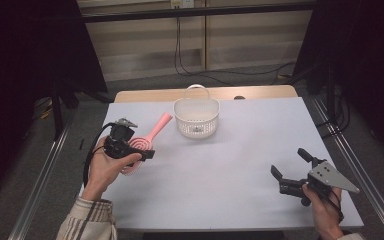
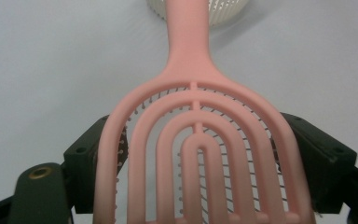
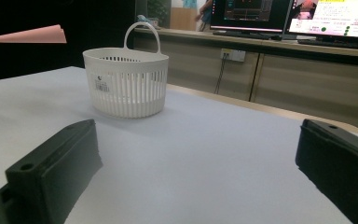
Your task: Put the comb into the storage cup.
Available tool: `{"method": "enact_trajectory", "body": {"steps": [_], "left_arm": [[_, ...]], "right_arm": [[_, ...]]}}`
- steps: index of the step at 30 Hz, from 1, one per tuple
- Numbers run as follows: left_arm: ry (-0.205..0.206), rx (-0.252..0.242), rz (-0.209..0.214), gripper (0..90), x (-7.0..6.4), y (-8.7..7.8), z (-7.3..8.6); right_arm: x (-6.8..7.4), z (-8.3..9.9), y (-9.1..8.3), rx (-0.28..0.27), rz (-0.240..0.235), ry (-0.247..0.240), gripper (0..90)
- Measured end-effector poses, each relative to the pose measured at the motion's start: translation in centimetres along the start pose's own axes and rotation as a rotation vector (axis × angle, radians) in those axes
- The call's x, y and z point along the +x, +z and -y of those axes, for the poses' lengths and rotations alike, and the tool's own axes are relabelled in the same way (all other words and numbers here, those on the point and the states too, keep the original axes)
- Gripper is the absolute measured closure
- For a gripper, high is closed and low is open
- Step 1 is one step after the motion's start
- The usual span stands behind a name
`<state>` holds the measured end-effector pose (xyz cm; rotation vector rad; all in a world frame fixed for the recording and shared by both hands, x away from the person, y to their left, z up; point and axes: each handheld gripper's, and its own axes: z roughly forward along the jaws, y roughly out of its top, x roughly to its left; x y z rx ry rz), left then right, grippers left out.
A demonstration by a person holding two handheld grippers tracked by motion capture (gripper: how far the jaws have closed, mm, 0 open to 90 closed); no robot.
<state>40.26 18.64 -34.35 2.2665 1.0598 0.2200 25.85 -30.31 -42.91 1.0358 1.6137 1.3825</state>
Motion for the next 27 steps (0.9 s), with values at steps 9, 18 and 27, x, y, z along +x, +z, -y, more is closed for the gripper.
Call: {"method": "enact_trajectory", "body": {"steps": [9, 18, 27], "left_arm": [[0.044, -0.012, 0.014, 19.8, -1.3, 0.7, -0.4], [0.063, -0.026, 0.028, 19.8, -2.3, 1.1, -0.7], [0.089, -0.026, 0.058, 19.7, -3.6, 1.5, -1.3]], "right_arm": [[0.2, 0.1, 0.2, 0.019, -0.032, 0.0, 0.0], [0.3, 0.1, 0.3, 0.021, -0.048, -0.013, 0.0], [0.5, 0.1, 0.4, 0.027, -0.064, -0.022, 0.0]]}}
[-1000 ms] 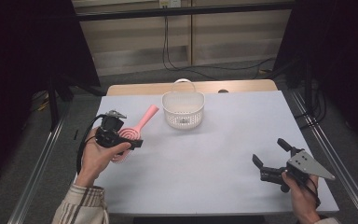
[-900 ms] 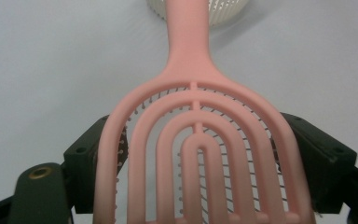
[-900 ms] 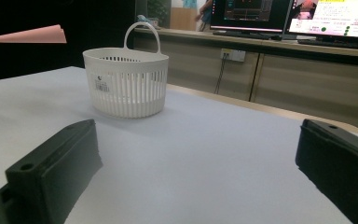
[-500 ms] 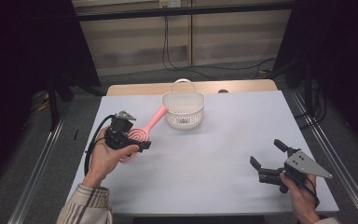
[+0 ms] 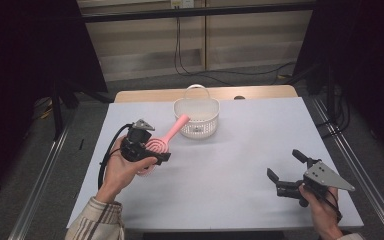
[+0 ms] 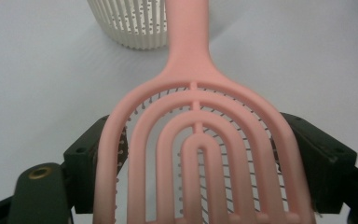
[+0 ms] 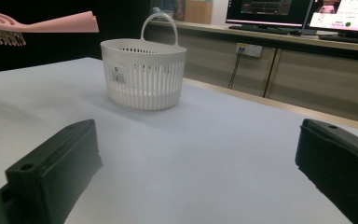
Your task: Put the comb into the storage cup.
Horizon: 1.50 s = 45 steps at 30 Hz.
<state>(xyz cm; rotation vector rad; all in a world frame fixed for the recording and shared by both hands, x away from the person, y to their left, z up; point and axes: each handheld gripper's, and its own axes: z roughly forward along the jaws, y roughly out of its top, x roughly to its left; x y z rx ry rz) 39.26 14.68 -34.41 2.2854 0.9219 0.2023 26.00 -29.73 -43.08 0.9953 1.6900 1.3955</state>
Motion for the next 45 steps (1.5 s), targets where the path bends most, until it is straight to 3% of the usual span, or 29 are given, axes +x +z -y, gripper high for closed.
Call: {"method": "enact_trajectory", "body": {"steps": [7, 12, 14, 23, 45], "left_arm": [[0.022, 0.009, 0.013, 19.8, -0.7, 0.5, -0.2], [0.049, 0.014, 0.024, 19.8, -1.3, 0.5, -0.5], [0.05, 0.015, 0.03, 19.8, -1.6, 0.7, -0.6], [0.082, 0.032, 0.052, 19.8, -2.6, 1.1, -0.8], [0.136, 0.065, 0.103, 19.8, -4.7, 2.4, -1.6]], "right_arm": [[0.3, -0.1, 0.2, 0.006, -0.017, -0.009, 0.0], [1.0, -0.1, 0.7, 0.031, -0.066, -0.033, 0.0], [1.3, -0.3, 0.9, 0.025, -0.088, -0.014, 0.0], [2.1, -1.7, 0.9, -0.013, -0.116, -0.054, 0.0], [5.5, -3.1, 3.9, 0.005, -0.217, -0.169, 0.0]]}}
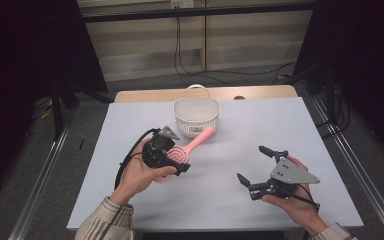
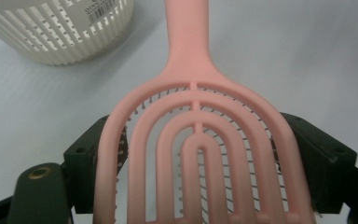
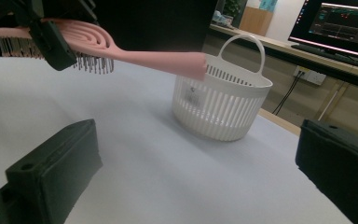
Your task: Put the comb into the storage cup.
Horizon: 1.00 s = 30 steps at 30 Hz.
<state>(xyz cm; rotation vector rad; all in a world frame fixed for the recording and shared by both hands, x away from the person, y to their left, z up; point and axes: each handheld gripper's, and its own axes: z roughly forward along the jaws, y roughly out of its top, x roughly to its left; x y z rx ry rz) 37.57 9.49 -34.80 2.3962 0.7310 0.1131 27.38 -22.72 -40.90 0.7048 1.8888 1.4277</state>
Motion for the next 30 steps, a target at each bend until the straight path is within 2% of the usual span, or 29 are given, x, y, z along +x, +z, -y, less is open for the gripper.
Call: {"method": "enact_trajectory", "body": {"steps": [2, 8, 21, 25, 30], "left_arm": [[0.016, 0.009, 0.0, 19.8, -0.1, 0.1, -0.2], [0.029, 0.01, 0.011, 19.7, -0.5, 0.4, -0.7], [0.096, 0.024, 0.04, 19.8, -1.9, 1.4, -3.3], [0.116, 0.032, 0.055, 19.8, -2.4, 2.1, -3.5], [0.119, 0.045, 0.064, 19.8, -2.7, 2.5, -3.6]], "right_arm": [[0.2, 0.0, 0.2, 0.005, -0.014, -0.013, 0.3], [0.4, -0.4, 0.8, 0.014, -0.036, -0.03, 0.0], [0.5, -1.7, 2.0, -0.002, -0.035, -0.068, 0.0], [0.6, -1.6, 2.3, -0.002, -0.029, -0.073, 0.0], [0.8, -1.7, 2.7, 0.006, -0.028, -0.089, 0.0]]}}
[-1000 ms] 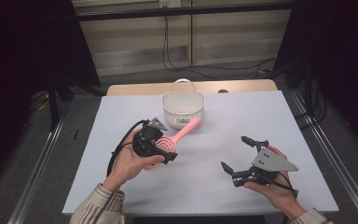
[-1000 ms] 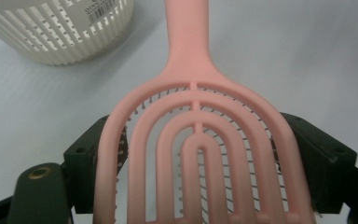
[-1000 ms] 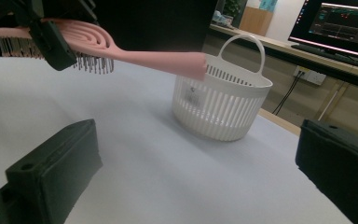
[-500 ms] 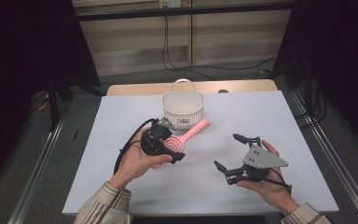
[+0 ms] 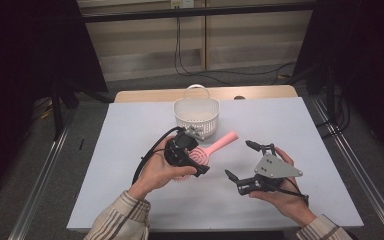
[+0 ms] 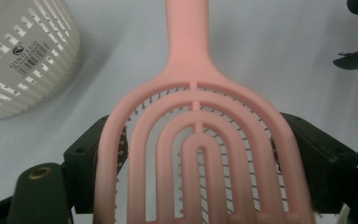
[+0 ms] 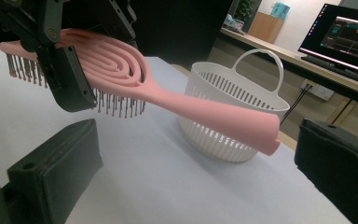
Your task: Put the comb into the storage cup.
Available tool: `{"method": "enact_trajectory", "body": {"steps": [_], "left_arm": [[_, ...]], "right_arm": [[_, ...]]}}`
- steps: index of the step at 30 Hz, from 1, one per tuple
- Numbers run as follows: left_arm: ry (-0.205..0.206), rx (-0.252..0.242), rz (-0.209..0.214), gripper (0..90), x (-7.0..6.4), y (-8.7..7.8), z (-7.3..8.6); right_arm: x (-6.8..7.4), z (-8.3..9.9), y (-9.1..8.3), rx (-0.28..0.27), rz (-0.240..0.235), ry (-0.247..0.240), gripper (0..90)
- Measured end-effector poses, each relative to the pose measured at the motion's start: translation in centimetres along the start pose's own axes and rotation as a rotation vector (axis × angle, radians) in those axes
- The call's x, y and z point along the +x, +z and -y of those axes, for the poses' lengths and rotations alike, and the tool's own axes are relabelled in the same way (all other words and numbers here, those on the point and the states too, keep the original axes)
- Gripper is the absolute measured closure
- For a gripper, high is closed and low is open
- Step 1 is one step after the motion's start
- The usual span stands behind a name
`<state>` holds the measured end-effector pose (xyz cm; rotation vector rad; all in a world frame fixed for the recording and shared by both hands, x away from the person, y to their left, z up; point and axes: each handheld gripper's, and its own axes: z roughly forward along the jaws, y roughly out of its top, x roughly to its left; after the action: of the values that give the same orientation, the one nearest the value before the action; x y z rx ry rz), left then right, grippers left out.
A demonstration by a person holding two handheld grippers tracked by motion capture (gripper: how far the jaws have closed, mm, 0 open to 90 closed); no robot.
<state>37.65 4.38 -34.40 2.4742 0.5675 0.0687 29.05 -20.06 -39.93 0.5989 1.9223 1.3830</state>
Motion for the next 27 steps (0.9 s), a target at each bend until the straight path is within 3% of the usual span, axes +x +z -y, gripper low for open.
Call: {"method": "enact_trajectory", "body": {"steps": [5, 7, 13, 19, 21, 27], "left_arm": [[0.012, 0.01, 0.004, 19.8, -0.1, 0.2, -0.2], [0.015, 0.009, 0.009, 19.8, -0.2, 0.3, -0.2], [0.025, 0.044, -0.012, 19.8, -0.6, 0.4, 0.0], [0.021, 0.048, -0.023, 19.8, -0.6, 0.5, 0.0], [0.024, 0.047, -0.013, 19.8, -0.8, 0.6, 0.0], [0.026, 0.057, -0.009, 19.8, -1.1, 0.8, -0.2]], "right_arm": [[0.0, -0.4, 0.3, 0.006, 0.016, -0.056, 0.6], [0.3, 0.0, 0.4, 0.009, 0.028, -0.053, 0.0], [0.7, 0.5, 0.8, 0.039, 0.048, -0.117, 1.1], [1.3, 0.4, 1.5, 0.075, 0.069, -0.284, 3.8], [1.5, 0.4, 1.7, 0.079, 0.064, -0.286, 4.1], [2.0, -0.1, 2.0, 0.093, 0.082, -0.377, 8.5]]}}
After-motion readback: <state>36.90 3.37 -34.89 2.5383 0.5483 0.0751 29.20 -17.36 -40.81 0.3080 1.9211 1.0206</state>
